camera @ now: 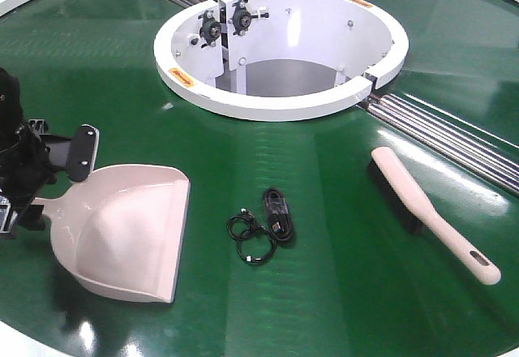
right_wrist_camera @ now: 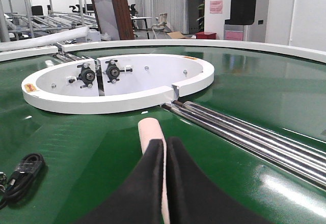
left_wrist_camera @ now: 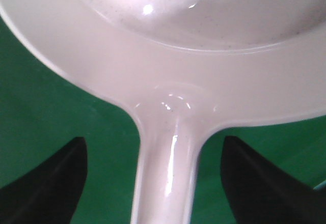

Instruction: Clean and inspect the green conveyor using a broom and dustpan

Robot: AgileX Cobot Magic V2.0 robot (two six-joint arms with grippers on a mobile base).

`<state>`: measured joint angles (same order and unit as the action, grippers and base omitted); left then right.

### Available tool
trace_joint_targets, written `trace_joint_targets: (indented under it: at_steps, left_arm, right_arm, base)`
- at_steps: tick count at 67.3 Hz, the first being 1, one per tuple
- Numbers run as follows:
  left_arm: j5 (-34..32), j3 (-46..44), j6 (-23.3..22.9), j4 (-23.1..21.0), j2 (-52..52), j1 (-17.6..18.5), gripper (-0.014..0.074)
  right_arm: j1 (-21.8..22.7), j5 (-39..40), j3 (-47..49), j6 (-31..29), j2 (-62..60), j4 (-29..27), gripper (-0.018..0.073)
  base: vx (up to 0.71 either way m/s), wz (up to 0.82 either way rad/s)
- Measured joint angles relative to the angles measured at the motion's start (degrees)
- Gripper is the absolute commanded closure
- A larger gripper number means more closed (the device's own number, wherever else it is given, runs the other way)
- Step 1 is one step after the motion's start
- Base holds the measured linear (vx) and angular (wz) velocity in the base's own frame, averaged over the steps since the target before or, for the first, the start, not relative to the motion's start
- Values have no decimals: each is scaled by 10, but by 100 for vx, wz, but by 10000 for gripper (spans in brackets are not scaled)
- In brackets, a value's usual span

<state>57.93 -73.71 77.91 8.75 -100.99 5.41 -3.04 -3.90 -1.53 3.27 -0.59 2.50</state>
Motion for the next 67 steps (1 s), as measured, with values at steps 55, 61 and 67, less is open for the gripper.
trace_joint_targets:
  at_steps: [55,61,67]
  left_arm:
    - [16,-13,7,20,-28,0,604]
    - [18,-31,7,6,-16,0,604]
    - [19,-50,7,-16,-9,0,604]
  right_arm:
    - [0,0,0,0,0,0,569]
    - [0,0,0,0,0,0,569]
    - [0,0,0,0,0,0,569]
  base:
    - [0,0]
    - [0,0]
    - [0,0]
